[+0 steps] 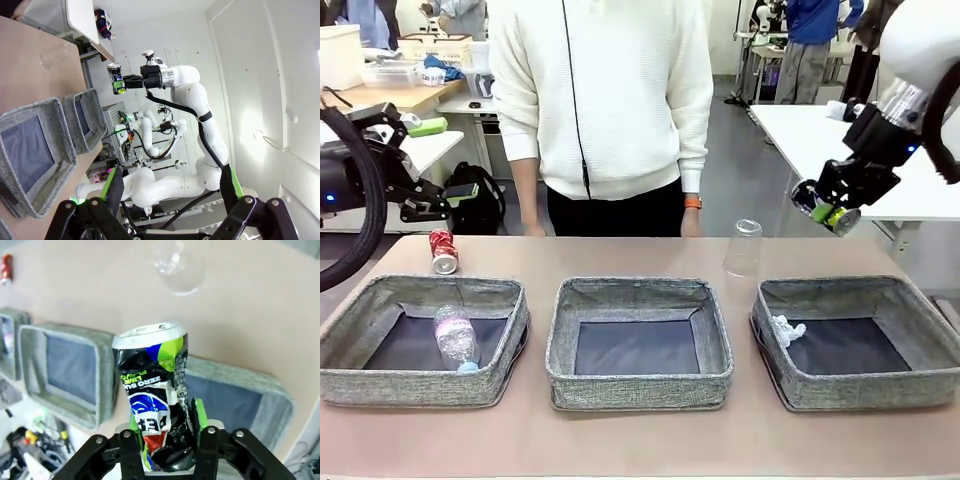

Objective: Sort the waste into the appropriate baskets.
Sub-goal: Pick up the waste item pointed out by the person.

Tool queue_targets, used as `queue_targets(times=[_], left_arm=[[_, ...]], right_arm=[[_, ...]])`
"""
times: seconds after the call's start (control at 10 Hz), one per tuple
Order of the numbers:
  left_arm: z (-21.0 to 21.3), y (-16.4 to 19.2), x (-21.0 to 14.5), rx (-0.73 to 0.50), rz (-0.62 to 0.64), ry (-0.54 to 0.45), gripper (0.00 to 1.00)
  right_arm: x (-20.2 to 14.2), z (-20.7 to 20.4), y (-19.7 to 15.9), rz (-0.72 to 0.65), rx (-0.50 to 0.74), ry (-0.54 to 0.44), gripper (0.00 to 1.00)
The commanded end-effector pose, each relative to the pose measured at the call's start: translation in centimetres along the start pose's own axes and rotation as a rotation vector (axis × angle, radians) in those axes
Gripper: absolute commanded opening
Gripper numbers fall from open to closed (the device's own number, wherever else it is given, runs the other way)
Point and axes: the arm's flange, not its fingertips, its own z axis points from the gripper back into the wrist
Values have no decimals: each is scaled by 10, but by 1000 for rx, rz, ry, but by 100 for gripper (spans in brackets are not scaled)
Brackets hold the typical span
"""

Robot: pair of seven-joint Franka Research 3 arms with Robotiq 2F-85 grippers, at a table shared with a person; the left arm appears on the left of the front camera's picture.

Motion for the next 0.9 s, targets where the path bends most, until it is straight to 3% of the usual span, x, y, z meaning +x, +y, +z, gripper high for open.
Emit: queue_targets(times=[0.0,0.1,0.2,0.3,0.6,0.8], left_arm=[[-3,-3,-5,-17,15,-13,100],[-3,-3,-5,-17,15,-13,100],[-3,-3,-5,-17,15,-13,100],[-3,-3,-5,-17,15,-13,100],[-3,-3,-5,-17,15,-13,100],[-3,-3,-5,-17,15,-13,100]], right_arm=[[14,10,42,-121,-65,-76,45],[20,40,105,-171,-98,-140,45],[22,52,141,-232,-222,-160,45],[23,60,174,-272,-307,-124,45],[22,79,249,-339,-268,-78,45],[15,97,302,-268,-211,-30,45]])
